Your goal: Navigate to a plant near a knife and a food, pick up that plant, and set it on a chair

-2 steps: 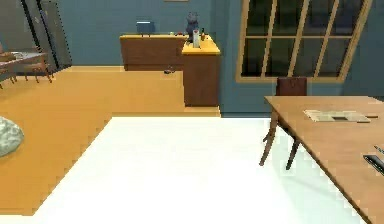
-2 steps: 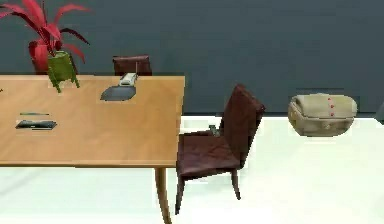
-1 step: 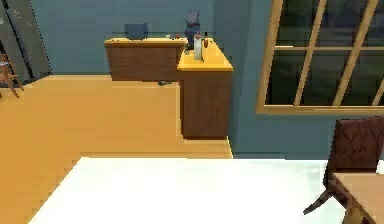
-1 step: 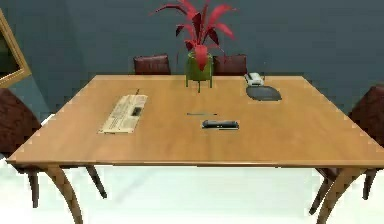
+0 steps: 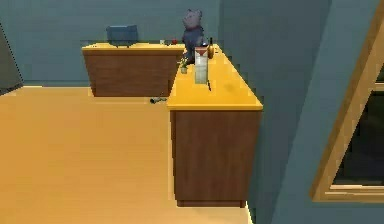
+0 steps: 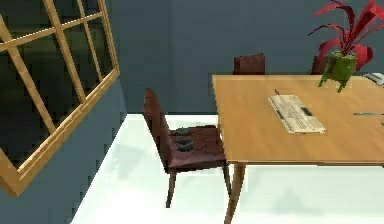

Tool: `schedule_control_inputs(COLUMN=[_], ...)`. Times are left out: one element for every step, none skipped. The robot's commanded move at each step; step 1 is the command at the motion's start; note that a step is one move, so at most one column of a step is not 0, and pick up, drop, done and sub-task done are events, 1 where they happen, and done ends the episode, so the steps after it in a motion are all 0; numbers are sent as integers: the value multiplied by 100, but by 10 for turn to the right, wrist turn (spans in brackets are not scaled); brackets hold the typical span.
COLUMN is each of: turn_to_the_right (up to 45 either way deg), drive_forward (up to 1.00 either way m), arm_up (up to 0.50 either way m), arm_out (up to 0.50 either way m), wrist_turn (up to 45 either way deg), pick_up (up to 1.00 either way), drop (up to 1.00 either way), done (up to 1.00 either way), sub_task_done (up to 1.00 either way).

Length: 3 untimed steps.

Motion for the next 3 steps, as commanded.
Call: schedule_control_inputs(turn_to_the_right=[60, 0, -450], drive_forward=[0, 45, 0], arm_up=[0, 0, 0], arm_out=[0, 0, 0], wrist_turn=[0, 0, 0], pick_up=[0, 0, 0], drop=[0, 0, 0], done=[0, 0, 0], sub_task_done=[0, 0, 0])
